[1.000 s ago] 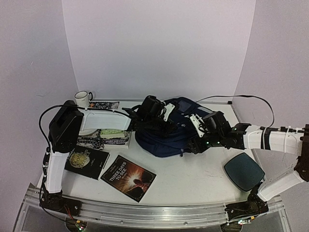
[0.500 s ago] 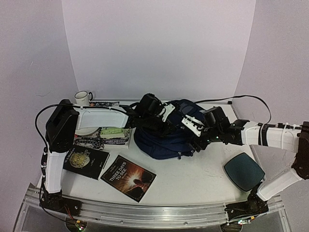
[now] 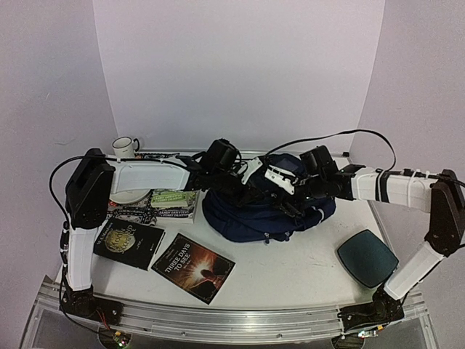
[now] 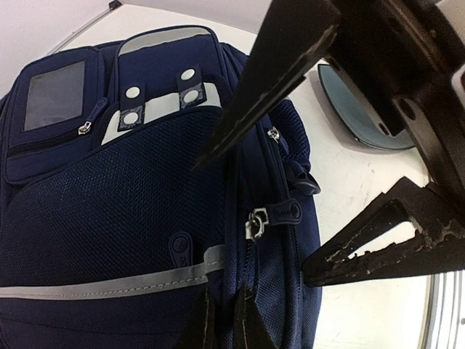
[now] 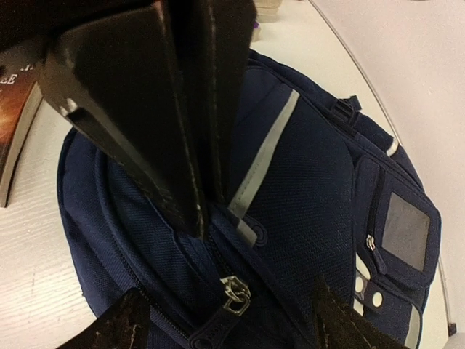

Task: Pack the student bag
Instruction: Adjust the student bag at the center of the board.

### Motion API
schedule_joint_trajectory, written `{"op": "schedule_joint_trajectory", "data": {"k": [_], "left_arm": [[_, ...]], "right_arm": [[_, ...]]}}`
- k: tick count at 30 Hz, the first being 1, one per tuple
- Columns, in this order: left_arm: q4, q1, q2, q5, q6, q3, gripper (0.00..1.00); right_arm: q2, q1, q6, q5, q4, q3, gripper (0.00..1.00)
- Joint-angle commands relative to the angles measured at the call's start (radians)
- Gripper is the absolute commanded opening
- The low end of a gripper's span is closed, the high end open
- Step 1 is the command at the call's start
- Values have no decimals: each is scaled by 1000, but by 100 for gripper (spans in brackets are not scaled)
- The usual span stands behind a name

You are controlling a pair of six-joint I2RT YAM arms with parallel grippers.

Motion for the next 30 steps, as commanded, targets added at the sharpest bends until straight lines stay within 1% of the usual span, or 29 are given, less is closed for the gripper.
{"op": "schedule_joint_trajectory", "data": {"k": [1,3,4,5,10,14,16,17,18,20,25,27,30], "left_arm": [[86,-19,-146,80,59,7,0],[86,-19,-151,60,53,-3,0],[85,-19,-155,54,48,-9,0],[85,-19,-159,45,41,-14,0],[99,-19,-190,-37,1,-49,1],[126,-19,-215,-50,-3,-78,0],[125,-20,-219,-23,6,-81,0],[127,-22,-222,-7,14,-82,0],[128,-24,-223,1,19,-85,0],[127,-32,-226,34,53,-89,0],[127,-40,-230,77,108,-102,0],[126,-42,-228,83,120,-103,0],[125,-41,-216,69,126,-99,0]], "right_arm": [[48,-36,14,-108,-123,109,48],[68,-48,29,-127,-175,149,18],[74,-49,32,-123,-183,159,6],[78,-50,34,-120,-189,166,0],[70,-50,51,-112,-196,172,0],[61,-50,56,-121,-197,165,0],[64,-50,60,-142,-203,171,3],[67,-50,63,-152,-208,178,14],[71,-49,62,-159,-213,182,23],[83,-50,56,-157,-220,195,36],[82,-50,37,-125,-222,214,48],[74,-50,30,-99,-222,223,50],[49,-50,28,-103,-222,226,51]]}}
